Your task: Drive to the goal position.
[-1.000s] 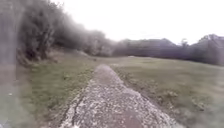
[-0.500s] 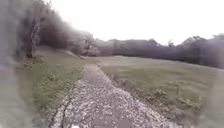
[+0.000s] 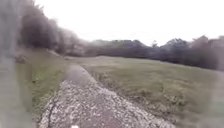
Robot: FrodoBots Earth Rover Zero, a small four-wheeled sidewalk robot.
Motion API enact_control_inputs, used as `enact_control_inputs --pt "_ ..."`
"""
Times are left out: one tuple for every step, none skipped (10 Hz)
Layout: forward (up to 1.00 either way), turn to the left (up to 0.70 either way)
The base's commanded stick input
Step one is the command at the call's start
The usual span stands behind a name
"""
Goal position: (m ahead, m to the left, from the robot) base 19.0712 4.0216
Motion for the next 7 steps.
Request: enact_control_inputs --pt "0.00 -0.96" --pt "0.00 -0.33" --pt "0.00 0.00" --pt "0.00 0.00" --pt "0.00 0.00" --pt "0.42 0.00" --pt "1.00 0.00"
